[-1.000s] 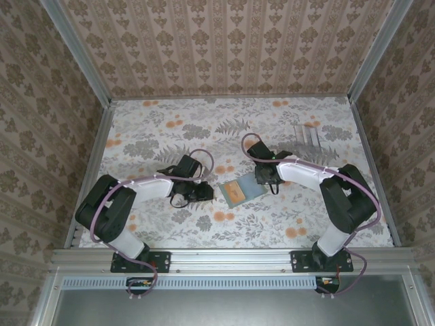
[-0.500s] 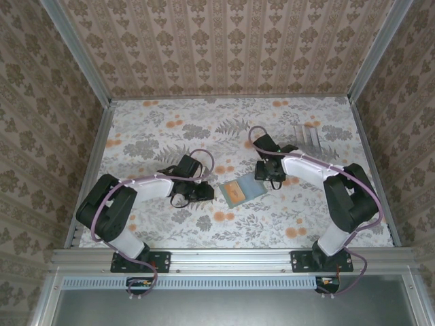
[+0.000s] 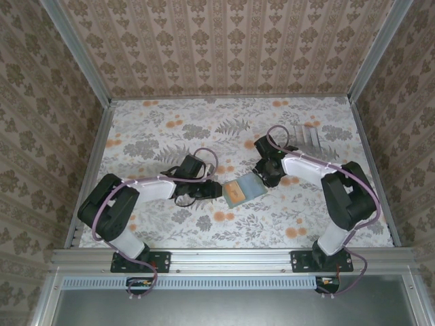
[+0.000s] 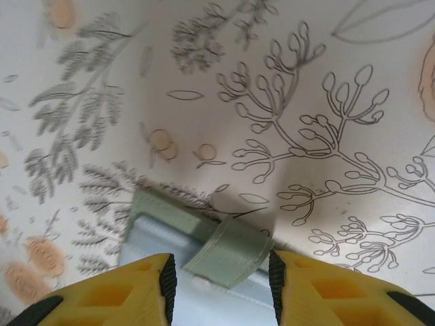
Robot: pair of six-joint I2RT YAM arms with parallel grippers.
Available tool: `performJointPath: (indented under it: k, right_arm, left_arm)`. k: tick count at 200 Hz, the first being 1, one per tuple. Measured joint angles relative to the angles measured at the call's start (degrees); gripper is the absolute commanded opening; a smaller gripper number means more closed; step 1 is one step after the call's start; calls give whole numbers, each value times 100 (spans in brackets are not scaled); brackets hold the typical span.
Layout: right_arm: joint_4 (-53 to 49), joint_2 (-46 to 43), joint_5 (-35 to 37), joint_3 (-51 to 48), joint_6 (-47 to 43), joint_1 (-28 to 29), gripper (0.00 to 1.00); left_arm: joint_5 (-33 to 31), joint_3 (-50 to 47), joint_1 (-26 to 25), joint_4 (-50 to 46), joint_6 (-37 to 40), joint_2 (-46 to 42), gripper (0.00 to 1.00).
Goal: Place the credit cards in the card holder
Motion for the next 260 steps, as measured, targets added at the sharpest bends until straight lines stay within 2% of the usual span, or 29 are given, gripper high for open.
performJointPath:
  k: [19,45,73,89,100,142,226,260]
  right_arm:
    - [90,278,-160,26,201,0,43]
    - [273,426,-374,168,385,-15,28]
    - [415,476,-503,181,503,-31,21]
    - [496,461,-535,125,562,-28,20]
    - [562,424,-540,61,621,-26,20]
    - [756,245,-540,-199,671,-42,27]
    - [732,184,-769,-245,396,-579,28]
    - [723,151,-813,-245,278,-684,40]
  left_arm:
    - [22,-15,-37,144,-66,57,44]
    - [70,-11,-37,313,-149,210,43]
    - [79,11,7,284,-205,269,30]
    - [74,13,50,251,-243,295,21]
    - [55,15,68,212,-212,306,16]
    - [42,118,127,-4,-184,393,8]
    - [81,229,127,-101,-138,476,7]
    - [81,229,127,-98,-129,476,10]
